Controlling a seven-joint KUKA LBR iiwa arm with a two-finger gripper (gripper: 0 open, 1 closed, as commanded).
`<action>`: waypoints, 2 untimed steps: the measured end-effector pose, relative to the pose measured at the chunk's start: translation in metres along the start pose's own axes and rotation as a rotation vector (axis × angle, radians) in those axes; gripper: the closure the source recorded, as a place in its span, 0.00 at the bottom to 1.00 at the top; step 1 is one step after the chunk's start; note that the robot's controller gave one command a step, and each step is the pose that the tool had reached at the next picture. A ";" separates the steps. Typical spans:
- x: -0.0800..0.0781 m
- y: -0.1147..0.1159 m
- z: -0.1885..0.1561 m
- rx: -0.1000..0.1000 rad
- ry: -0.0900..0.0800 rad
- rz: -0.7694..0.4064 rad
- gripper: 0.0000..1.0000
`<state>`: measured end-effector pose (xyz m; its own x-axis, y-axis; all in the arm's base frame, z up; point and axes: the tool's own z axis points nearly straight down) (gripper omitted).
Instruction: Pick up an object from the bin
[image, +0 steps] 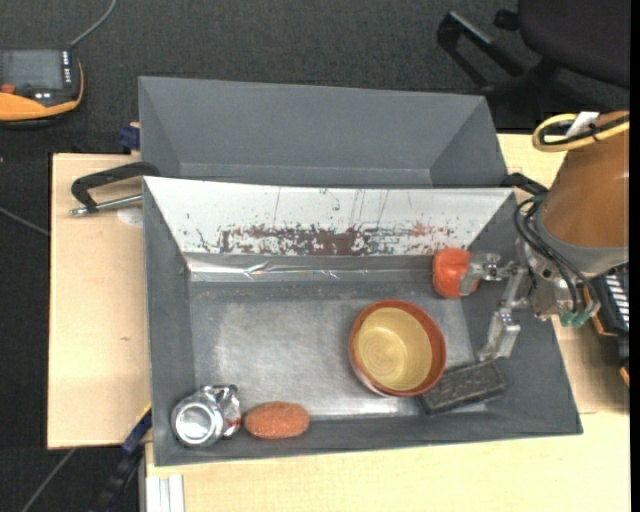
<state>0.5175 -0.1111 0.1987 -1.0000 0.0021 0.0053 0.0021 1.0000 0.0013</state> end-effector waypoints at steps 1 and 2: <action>-0.024 0.046 0.025 -0.004 0.000 0.077 0.00; -0.072 0.088 0.064 -0.006 -0.006 -0.021 0.00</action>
Offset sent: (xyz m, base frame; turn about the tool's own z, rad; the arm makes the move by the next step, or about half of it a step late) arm 0.0228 0.0428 -0.0249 0.0813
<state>0.5898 -0.0229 0.1342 -0.9998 -0.0187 -0.0009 -0.0187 0.9998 0.0073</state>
